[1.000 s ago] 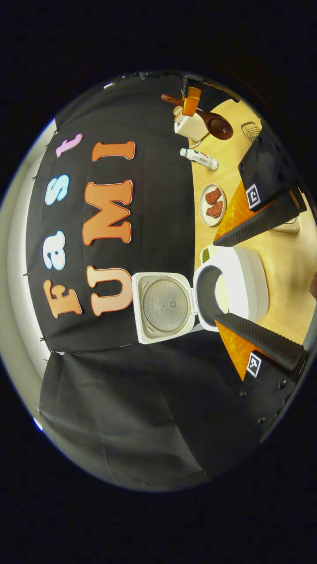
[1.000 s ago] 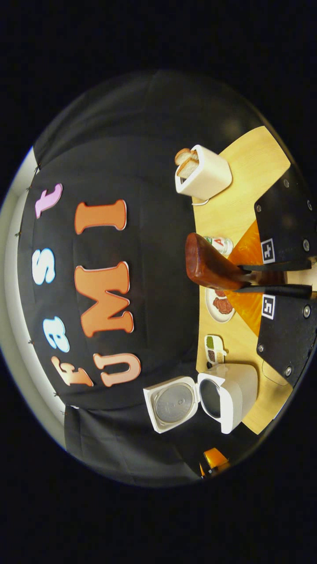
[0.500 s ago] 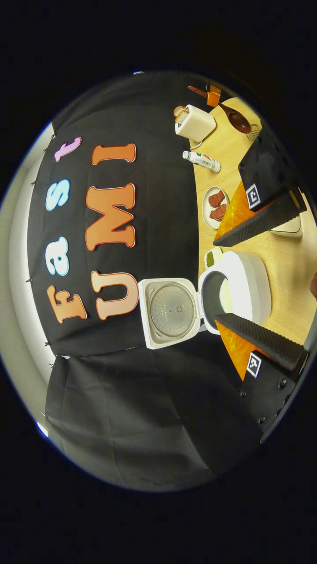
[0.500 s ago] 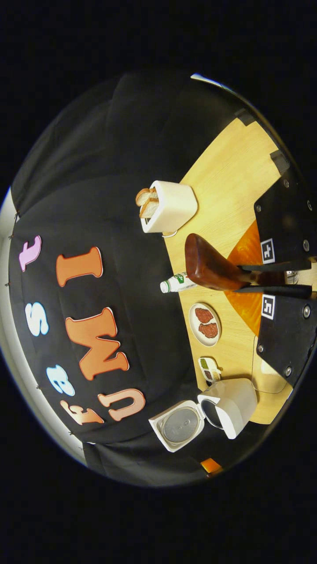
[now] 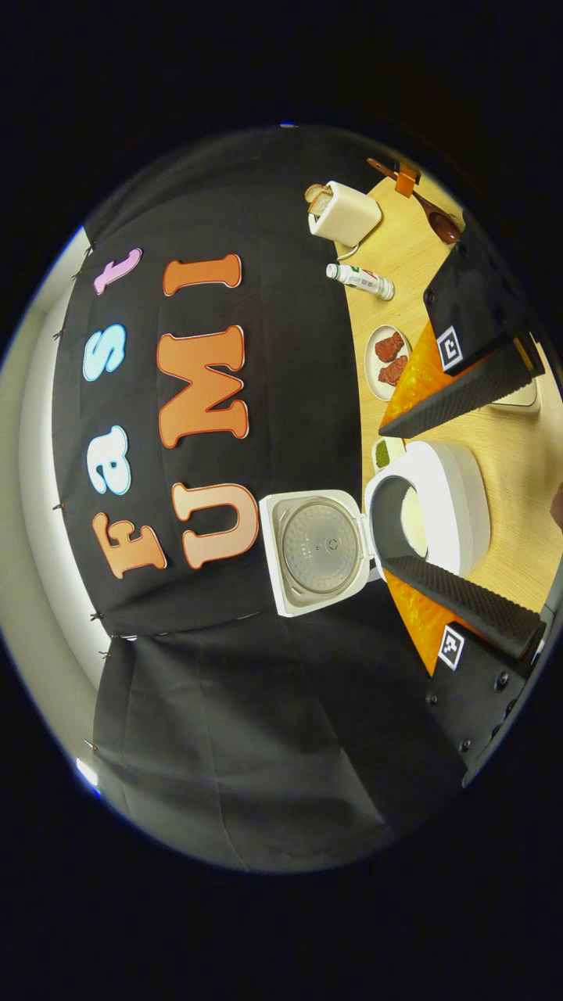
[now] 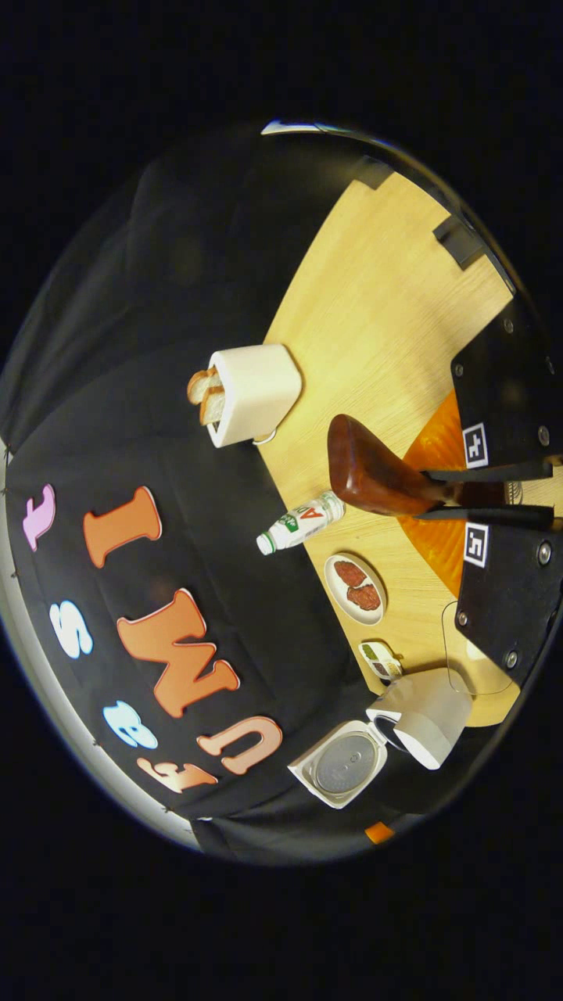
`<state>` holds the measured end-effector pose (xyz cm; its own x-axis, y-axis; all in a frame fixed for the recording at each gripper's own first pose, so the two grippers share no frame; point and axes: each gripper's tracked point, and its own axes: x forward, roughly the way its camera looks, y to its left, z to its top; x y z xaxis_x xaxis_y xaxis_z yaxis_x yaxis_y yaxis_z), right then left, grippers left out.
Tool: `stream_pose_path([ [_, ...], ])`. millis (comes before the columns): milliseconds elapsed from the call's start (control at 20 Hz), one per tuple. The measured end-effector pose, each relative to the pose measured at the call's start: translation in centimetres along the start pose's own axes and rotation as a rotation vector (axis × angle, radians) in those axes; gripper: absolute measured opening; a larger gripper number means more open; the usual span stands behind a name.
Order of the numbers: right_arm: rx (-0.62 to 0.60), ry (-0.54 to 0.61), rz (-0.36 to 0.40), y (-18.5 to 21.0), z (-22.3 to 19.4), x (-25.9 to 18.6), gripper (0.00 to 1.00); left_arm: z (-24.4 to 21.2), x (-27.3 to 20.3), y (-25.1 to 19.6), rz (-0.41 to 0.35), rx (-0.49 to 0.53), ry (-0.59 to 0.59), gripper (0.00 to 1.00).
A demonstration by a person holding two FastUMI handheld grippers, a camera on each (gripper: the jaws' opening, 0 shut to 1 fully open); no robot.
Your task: Close the left gripper, press the button to open the rice cooker; take a wooden spoon from the chopstick holder with the right hand, scoop a spoonful of rice and pour it into the rice cooker, then put the wooden spoon back into the chopstick holder.
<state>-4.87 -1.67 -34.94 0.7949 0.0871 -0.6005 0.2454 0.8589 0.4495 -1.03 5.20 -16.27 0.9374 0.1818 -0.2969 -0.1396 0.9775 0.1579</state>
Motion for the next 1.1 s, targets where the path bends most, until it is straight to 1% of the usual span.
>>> stream_pose_path([
  [50,0.011,0.001,-0.007,-0.4,-0.4,0.3,0.11,0.0,-0.1,0.0,0.0,0.001,0.001,1.0],
  [100,0.022,0.004,-0.01,-0.7,-0.7,0.6,0.13,0.1,-0.1,0.0,0.0,0.002,0.0,1.0],
  [200,0.043,0.037,-0.011,-1.0,-2.0,0.8,0.13,0.2,0.1,0.1,0.0,0.003,-0.001,1.0],
  [300,0.065,0.059,-0.012,-1.1,-3.0,1.0,0.17,0.5,0.3,0.3,0.002,-0.009,0.002,1.0],
  [350,0.076,0.052,-0.01,-1.0,-3.0,1.2,0.17,0.9,0.4,0.5,0.002,-0.02,-0.003,1.0],
  [450,0.084,0.082,-0.008,-0.9,-4.0,1.3,0.19,2.0,0.7,1.1,0.012,-0.018,-0.024,1.0],
  [550,0.115,0.079,0.034,-0.2,-3.4,0.9,0.22,3.0,1.1,1.7,0.023,-0.006,-0.048,1.0],
  [600,0.141,0.082,0.076,0.6,-3.1,0.6,0.26,3.4,1.5,1.7,0.017,-0.012,-0.059,1.0],
  [650,0.158,0.084,0.097,0.9,-2.9,0.4,0.3,4.1,1.8,1.6,0.009,-0.028,-0.073,1.0],
  [700,0.158,0.084,0.102,0.9,-2.8,0.4,0.55,4.7,2.3,1.7,0.0,-0.041,-0.082,1.0],
  [750,0.139,0.082,0.087,0.5,-2.8,0.4,0.57,5.5,2.8,1.9,-0.003,-0.048,-0.088,1.0],
  [800,0.11,0.071,0.063,-0.2,-2.5,0.2,0.75,6.1,3.6,2.2,-0.008,-0.058,-0.095,1.0],
  [850,0.08,0.061,0.042,-0.8,-2.0,-0.4,0.82,6.9,4.3,2.3,-0.022,-0.077,-0.099,1.0],
  [900,0.055,0.048,0.02,-1.5,-1.4,-1.0,0.87,7.7,4.8,2.2,-0.038,-0.1,-0.099,1.0],
  [1000,0.015,0.018,-0.024,-2.8,0.2,-2.4,0.93,8.9,6.4,2.5,-0.055,-0.117,-0.094,1.0],
  [1100,-0.007,-0.019,-0.055,-3.7,1.8,-3.8,0.94,10.3,8.4,3.2,-0.057,-0.117,-0.095,1.0],
])
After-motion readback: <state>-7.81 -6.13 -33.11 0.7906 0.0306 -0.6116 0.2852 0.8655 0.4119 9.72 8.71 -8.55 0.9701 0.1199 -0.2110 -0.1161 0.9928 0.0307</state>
